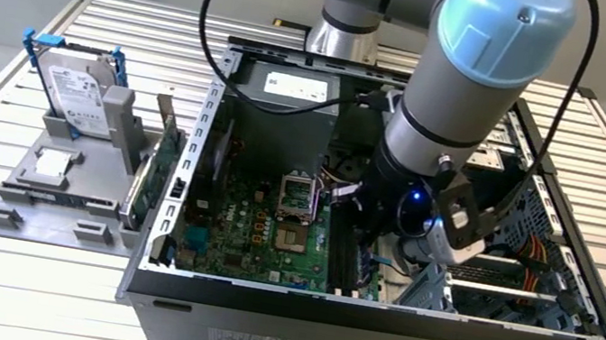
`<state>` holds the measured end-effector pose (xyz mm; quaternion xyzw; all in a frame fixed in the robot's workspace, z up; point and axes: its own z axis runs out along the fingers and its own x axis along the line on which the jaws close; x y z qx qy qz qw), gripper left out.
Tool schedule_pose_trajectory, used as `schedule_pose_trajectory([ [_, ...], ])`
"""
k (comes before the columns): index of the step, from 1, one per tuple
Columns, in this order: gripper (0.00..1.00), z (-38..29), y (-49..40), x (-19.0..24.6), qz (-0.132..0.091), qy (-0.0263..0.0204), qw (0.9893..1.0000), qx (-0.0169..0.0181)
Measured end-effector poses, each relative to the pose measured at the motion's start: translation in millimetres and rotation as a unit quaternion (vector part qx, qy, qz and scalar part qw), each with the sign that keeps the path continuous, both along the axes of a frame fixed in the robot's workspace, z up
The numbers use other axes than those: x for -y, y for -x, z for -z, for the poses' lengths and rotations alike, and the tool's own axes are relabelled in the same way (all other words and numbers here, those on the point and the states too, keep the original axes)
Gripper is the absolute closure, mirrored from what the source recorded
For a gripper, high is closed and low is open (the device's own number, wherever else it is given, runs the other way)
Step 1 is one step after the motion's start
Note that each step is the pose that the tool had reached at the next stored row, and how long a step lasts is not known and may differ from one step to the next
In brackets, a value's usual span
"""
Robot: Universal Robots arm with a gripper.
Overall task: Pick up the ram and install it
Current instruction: 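Insert the ram into the slot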
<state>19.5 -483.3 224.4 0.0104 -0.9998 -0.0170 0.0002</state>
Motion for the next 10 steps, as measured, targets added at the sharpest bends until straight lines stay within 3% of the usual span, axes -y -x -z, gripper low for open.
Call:
schedule_pose_trajectory([
  [10, 1.0, 2.2, 1.6, 0.8, -0.002, 0.0, 1.0, 0.0],
])
